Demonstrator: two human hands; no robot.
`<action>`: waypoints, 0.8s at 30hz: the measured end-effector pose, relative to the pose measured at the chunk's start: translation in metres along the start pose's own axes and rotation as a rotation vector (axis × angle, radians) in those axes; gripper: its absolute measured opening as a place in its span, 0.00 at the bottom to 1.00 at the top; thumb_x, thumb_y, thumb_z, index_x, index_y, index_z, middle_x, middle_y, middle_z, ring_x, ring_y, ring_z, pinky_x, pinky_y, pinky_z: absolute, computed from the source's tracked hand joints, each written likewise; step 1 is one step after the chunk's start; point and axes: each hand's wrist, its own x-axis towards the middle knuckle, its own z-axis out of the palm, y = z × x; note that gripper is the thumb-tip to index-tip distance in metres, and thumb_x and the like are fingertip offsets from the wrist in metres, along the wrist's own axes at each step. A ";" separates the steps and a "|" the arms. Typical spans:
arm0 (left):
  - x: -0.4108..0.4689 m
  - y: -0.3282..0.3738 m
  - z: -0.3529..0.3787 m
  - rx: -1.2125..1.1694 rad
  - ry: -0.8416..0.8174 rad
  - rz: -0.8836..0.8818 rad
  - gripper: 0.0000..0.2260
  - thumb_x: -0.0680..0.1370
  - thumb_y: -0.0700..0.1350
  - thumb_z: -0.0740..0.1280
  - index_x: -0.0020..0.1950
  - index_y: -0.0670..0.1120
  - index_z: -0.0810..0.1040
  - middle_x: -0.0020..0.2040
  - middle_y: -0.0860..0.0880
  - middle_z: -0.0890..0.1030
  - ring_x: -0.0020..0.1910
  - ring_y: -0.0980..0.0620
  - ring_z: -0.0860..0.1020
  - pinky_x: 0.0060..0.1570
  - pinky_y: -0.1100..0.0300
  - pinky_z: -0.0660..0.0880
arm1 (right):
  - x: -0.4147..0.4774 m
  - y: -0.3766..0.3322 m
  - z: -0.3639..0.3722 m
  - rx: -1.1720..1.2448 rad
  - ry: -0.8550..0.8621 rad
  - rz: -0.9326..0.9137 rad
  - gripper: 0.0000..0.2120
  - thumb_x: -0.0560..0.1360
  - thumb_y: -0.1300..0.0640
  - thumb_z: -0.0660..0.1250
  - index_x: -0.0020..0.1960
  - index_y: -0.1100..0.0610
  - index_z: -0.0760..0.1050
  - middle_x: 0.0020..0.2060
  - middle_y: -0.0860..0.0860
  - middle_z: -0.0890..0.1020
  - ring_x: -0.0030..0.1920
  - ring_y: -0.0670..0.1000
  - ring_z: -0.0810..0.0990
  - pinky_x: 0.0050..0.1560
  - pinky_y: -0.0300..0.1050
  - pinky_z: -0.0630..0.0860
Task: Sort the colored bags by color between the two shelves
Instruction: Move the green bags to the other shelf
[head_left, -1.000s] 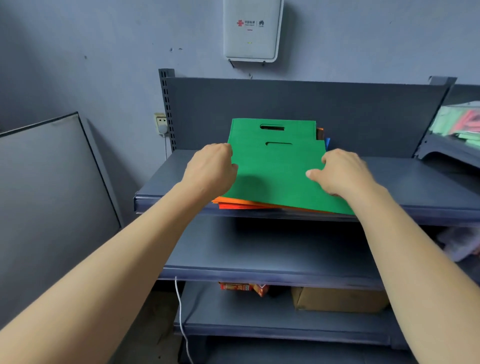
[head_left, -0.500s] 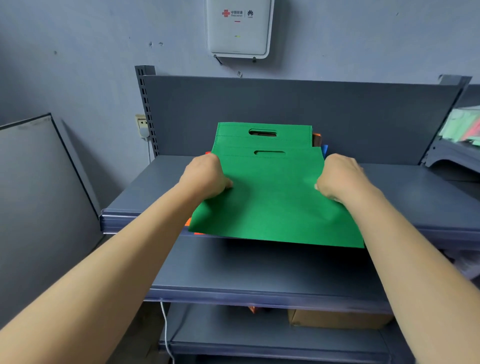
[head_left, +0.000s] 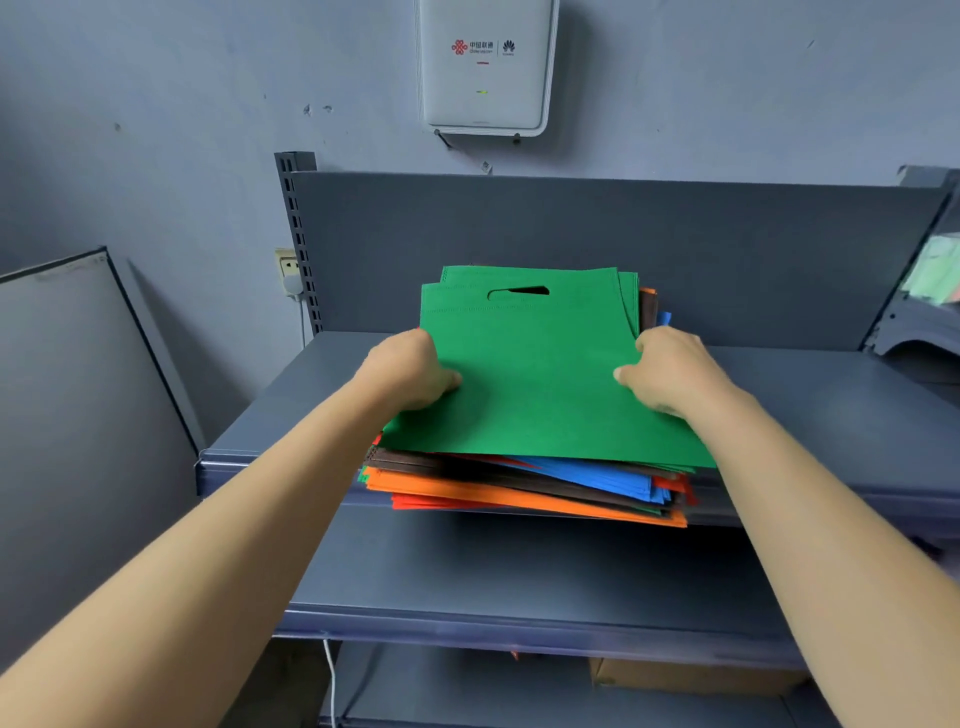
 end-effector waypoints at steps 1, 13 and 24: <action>0.002 -0.001 0.001 -0.010 -0.006 -0.006 0.18 0.76 0.52 0.67 0.56 0.39 0.73 0.55 0.41 0.78 0.52 0.42 0.75 0.48 0.54 0.72 | 0.000 0.000 0.001 0.004 -0.024 0.003 0.16 0.77 0.55 0.65 0.59 0.65 0.72 0.51 0.59 0.76 0.45 0.57 0.77 0.41 0.45 0.72; 0.003 0.015 0.015 0.107 -0.113 0.081 0.12 0.82 0.51 0.55 0.48 0.44 0.69 0.58 0.39 0.76 0.58 0.39 0.73 0.59 0.49 0.68 | -0.002 0.001 0.004 -0.011 -0.128 0.102 0.24 0.75 0.42 0.64 0.34 0.62 0.66 0.41 0.58 0.74 0.39 0.54 0.73 0.36 0.44 0.67; 0.009 0.019 0.014 -0.015 -0.114 0.017 0.19 0.76 0.56 0.66 0.38 0.41 0.67 0.53 0.38 0.77 0.57 0.38 0.72 0.54 0.52 0.69 | 0.008 0.011 0.002 -0.036 0.003 0.210 0.13 0.75 0.65 0.66 0.58 0.66 0.71 0.60 0.62 0.73 0.45 0.56 0.71 0.44 0.44 0.70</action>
